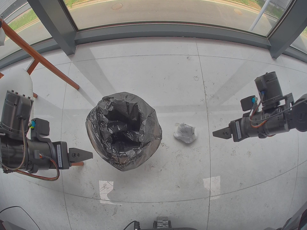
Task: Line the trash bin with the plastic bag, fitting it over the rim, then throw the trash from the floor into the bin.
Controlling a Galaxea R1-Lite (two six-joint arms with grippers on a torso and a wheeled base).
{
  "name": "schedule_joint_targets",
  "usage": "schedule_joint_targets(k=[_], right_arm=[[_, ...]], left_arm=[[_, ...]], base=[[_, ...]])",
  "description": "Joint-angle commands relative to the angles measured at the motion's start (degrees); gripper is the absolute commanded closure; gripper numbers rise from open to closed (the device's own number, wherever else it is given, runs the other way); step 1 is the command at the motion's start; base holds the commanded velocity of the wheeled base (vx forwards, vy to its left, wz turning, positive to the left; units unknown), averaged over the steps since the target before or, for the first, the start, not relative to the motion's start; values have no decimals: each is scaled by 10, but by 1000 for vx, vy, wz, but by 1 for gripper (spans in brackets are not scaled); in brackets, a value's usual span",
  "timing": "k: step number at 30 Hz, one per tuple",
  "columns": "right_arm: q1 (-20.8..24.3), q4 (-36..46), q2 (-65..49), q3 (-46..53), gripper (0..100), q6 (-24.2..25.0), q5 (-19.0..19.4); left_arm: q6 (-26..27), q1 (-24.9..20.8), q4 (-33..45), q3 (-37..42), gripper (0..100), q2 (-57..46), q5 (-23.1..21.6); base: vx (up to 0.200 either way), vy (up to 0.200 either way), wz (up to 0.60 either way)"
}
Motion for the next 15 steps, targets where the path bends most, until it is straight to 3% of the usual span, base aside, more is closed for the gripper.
schedule_joint_targets(k=[1, 9, 15], right_arm=[[-6, -48, 106, -31, 0, -13, 15], [-33, -56, 205, -98, 0, -94, 77], [-66, -81, 279, -143, 0, -140, 82]], left_arm=[[-3, 6, 4, 8, 0, -22, 20], [-3, 17, 6, 8, 0, -24, 23], [-1, 28, 1, 6, 0, -21, 22]], base=[[0, 0, 0], [0, 0, 0], [0, 0, 0]])
